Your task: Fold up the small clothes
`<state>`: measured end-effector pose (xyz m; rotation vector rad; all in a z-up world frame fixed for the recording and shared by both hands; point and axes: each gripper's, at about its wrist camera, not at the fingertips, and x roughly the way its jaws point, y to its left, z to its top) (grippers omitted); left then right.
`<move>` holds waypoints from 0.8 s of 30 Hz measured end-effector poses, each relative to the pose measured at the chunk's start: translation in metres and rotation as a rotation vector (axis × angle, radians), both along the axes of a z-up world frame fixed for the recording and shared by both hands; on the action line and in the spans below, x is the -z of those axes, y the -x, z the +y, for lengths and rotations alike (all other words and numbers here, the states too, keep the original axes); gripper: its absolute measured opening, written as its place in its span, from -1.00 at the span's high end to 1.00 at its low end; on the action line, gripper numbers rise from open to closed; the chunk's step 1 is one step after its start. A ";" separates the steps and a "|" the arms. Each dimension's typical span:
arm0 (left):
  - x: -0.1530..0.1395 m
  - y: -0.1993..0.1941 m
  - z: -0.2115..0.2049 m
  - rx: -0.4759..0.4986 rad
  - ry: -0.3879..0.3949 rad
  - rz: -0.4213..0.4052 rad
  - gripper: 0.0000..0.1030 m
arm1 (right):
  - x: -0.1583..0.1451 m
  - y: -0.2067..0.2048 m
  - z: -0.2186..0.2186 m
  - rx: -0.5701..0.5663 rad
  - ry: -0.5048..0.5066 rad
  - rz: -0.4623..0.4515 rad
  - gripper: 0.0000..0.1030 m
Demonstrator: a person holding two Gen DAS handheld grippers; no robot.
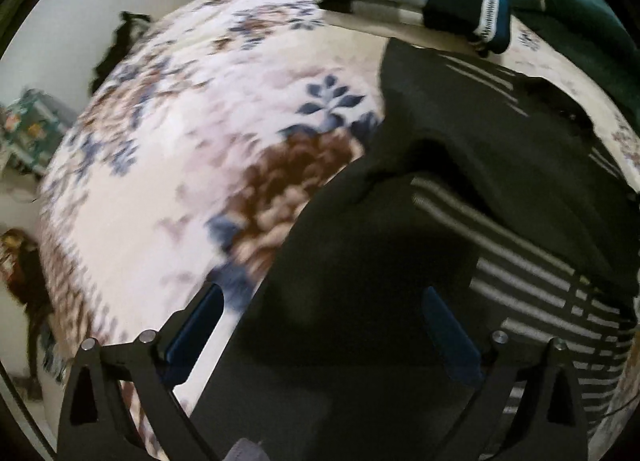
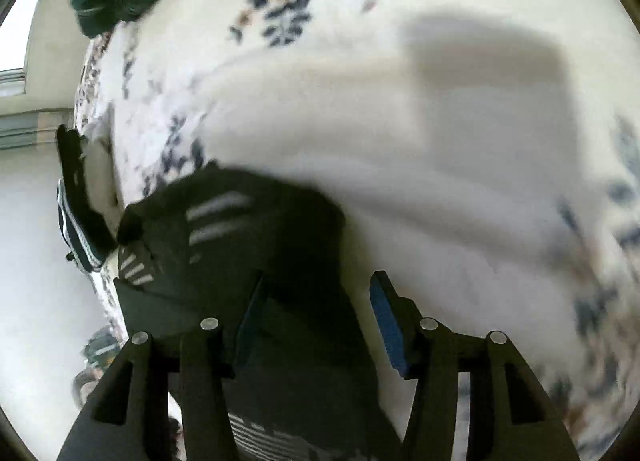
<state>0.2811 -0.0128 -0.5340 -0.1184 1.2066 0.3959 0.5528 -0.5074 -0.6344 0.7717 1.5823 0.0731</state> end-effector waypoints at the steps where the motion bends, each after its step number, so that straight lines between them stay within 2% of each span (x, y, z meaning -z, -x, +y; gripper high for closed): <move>1: -0.005 0.011 -0.006 -0.024 -0.014 0.004 -0.99 | 0.005 -0.009 0.008 -0.022 0.016 -0.028 0.84; 3: -0.012 0.028 -0.016 -0.058 -0.031 0.006 -0.98 | -0.012 -0.016 0.026 -0.103 0.122 -0.112 0.85; 6: -0.017 0.051 -0.034 -0.096 -0.039 0.013 -0.98 | -0.030 -0.033 0.015 -0.085 0.197 -0.183 0.88; 7: -0.016 0.056 -0.038 -0.104 -0.037 0.021 -0.98 | -0.026 -0.042 0.008 -0.067 0.224 -0.175 0.89; 9: -0.012 0.066 -0.049 -0.115 -0.025 0.046 -0.98 | -0.014 -0.049 -0.004 -0.052 0.215 -0.147 0.89; 11: -0.011 0.074 -0.064 -0.105 -0.017 0.065 -0.98 | 0.002 -0.055 0.005 -0.113 0.208 -0.112 0.89; 13: -0.014 0.083 -0.081 -0.067 -0.014 0.075 -0.98 | 0.000 -0.057 0.008 -0.179 0.200 -0.112 0.83; 14: -0.015 0.086 -0.089 -0.046 -0.014 0.082 -0.98 | -0.002 -0.055 0.003 -0.181 0.152 -0.094 0.71; 15: -0.017 0.090 -0.097 -0.029 -0.015 0.089 -0.98 | -0.005 -0.050 -0.004 -0.183 0.096 -0.063 0.37; 17: -0.018 0.104 -0.121 0.033 0.013 0.112 -0.98 | -0.025 -0.033 -0.022 -0.200 0.037 -0.059 0.04; 21: -0.007 0.148 -0.194 0.197 0.097 0.208 -0.98 | -0.054 0.016 -0.059 -0.257 0.041 -0.017 0.01; 24: 0.008 0.174 -0.250 0.310 0.166 0.276 -0.98 | -0.062 0.059 -0.088 -0.257 0.035 0.040 0.01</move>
